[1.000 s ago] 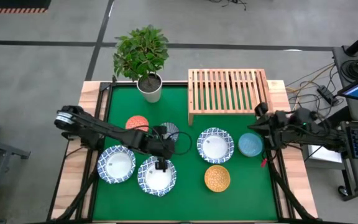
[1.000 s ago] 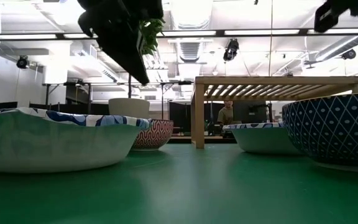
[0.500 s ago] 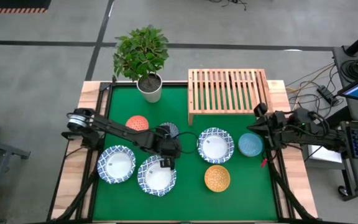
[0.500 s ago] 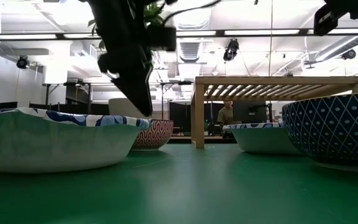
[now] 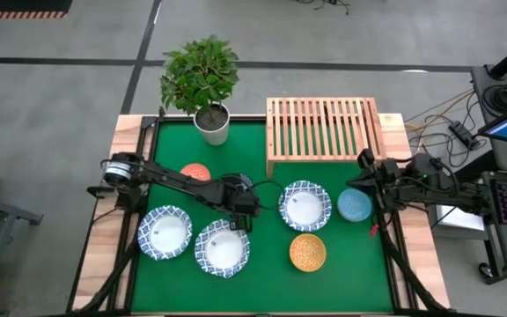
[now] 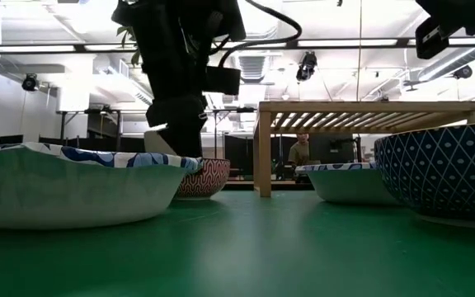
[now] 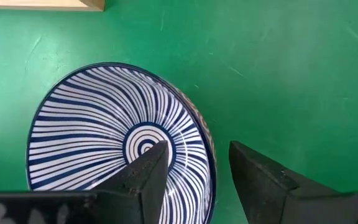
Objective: Place and stack bowls onto a shelf
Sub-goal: Put the blue patterned bowl on the shelf
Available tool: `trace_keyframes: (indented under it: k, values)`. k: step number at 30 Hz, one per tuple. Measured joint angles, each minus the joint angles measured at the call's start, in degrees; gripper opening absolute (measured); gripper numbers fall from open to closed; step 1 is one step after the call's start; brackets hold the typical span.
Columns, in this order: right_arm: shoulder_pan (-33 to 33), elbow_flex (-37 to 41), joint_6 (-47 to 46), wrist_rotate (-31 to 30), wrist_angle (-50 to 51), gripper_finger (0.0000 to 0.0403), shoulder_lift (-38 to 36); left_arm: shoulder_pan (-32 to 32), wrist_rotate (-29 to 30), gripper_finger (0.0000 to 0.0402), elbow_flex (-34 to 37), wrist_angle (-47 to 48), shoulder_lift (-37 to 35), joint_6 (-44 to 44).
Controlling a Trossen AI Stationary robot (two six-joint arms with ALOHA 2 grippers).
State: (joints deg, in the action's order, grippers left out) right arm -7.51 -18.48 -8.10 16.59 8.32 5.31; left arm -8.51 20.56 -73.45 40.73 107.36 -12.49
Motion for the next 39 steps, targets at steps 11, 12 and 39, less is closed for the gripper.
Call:
trace_keyframes:
  k: [11, 12, 39]
  values:
    - [0.0, 0.1, 0.1, 0.0, 0.5, 0.0009, 0.0, 0.0, -0.3, 0.0029, 0.0, 0.0, 2.4, -0.1]
    - [0.0, 0.2, 0.1, 0.0, 0.5, 0.0009, 0.0, 0.0, -0.4, 0.0016, 0.0, 0.2, 2.4, -0.1]
    - [0.0, 0.3, 0.6, 0.0, 0.5, 0.0009, 0.0, 2.4, 0.0, 0.0002, -35.9, 20.1, 0.6, 24.4]
